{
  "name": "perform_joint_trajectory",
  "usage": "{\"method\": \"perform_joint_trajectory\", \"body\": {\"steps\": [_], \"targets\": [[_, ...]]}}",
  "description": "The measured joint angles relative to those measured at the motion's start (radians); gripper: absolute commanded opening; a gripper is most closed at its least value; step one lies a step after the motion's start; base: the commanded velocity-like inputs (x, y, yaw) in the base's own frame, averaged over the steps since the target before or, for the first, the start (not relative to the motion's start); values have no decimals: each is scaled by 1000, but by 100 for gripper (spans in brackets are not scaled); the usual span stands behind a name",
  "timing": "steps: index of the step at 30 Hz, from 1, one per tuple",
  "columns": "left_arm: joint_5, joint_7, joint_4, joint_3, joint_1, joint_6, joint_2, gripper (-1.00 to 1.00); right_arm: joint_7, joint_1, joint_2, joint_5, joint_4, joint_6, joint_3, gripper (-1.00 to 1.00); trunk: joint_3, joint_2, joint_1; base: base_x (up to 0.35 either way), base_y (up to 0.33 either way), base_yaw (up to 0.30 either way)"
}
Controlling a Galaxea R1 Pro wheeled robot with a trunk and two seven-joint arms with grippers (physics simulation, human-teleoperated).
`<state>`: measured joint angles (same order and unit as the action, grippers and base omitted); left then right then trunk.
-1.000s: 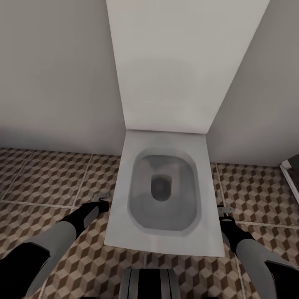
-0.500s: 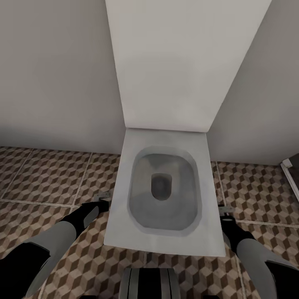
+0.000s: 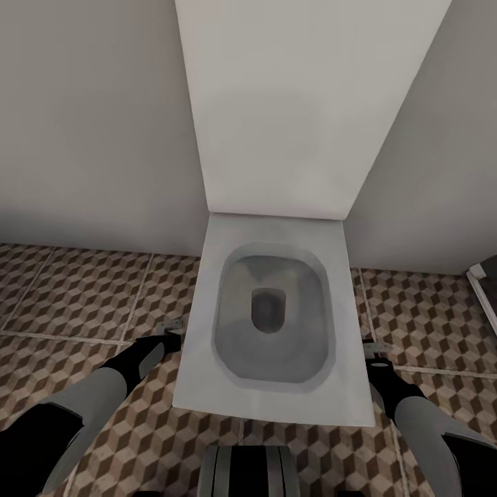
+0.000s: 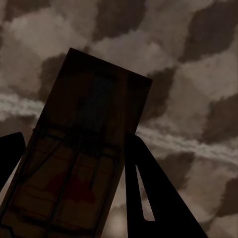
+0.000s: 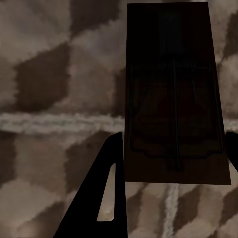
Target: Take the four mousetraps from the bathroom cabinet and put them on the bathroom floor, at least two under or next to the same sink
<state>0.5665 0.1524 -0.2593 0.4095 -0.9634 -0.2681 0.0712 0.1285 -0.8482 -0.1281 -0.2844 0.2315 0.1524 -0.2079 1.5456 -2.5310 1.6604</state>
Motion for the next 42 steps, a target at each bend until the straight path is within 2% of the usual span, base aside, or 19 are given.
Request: {"method": "perform_joint_trajectory", "body": {"steps": [11,13,42], "targets": [[0,0,0,0,0,-1,0,-100,0,0,0,-1,0,0,2,-100,0,0,0,0,0,0],[0,0,0,0,0,-1,0,-100,0,0,0,0,0,0,2,-100,8,0,1,0,0,0],[0,0,-2,0,0,-2,3,-100,0,0,-1,2,-11,10,0,-100,8,0,1,0,0,0]]}}
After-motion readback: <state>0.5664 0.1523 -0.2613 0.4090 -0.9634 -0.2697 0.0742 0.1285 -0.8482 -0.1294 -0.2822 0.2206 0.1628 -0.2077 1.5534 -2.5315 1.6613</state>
